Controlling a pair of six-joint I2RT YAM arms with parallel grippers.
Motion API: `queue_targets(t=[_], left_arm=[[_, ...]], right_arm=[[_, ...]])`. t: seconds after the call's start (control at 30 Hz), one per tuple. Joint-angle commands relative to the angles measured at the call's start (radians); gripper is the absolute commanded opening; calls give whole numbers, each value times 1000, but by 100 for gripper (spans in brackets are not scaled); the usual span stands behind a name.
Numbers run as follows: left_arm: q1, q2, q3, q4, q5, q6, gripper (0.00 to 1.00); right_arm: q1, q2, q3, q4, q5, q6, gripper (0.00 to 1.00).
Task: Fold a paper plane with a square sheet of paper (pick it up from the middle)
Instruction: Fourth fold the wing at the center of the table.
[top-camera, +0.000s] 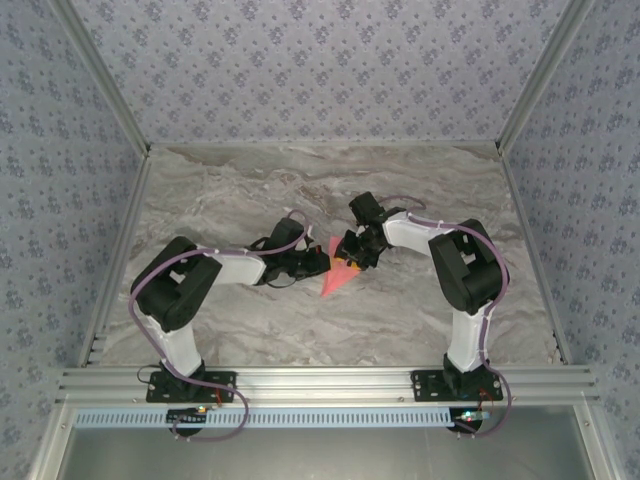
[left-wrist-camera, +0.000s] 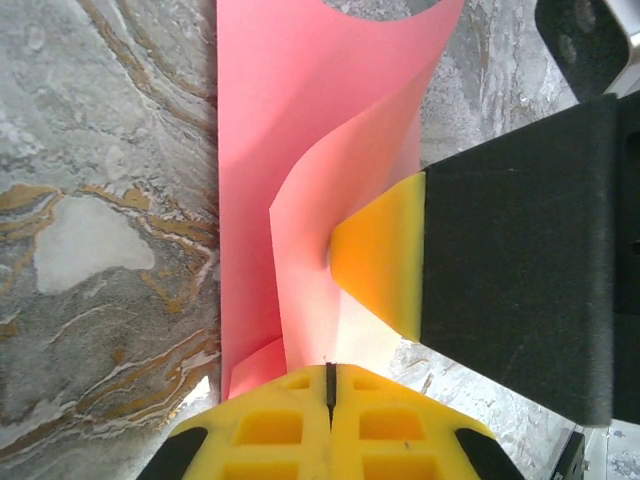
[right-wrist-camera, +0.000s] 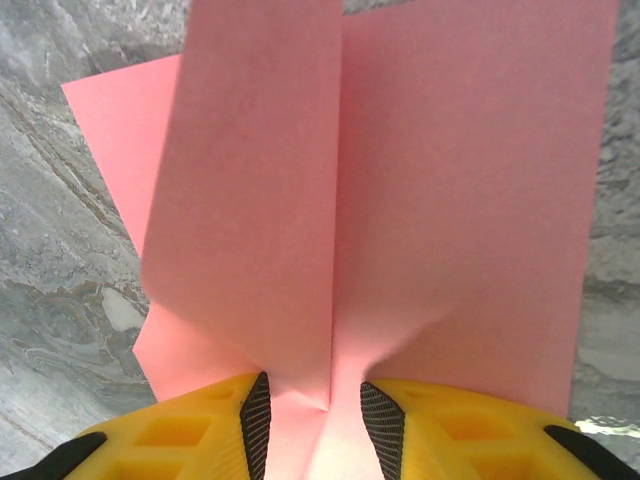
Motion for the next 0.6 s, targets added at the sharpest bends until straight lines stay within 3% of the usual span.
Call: queue_targets(t=[0.0, 0.57], left_arm=[[-2, 23, 26, -28, -16, 22, 5], [-2, 43, 41, -58, -31, 32, 4]], right_arm=[[-8, 109, -74, -145, 199, 19, 39], [-7, 121, -73, -157, 214, 21, 37]])
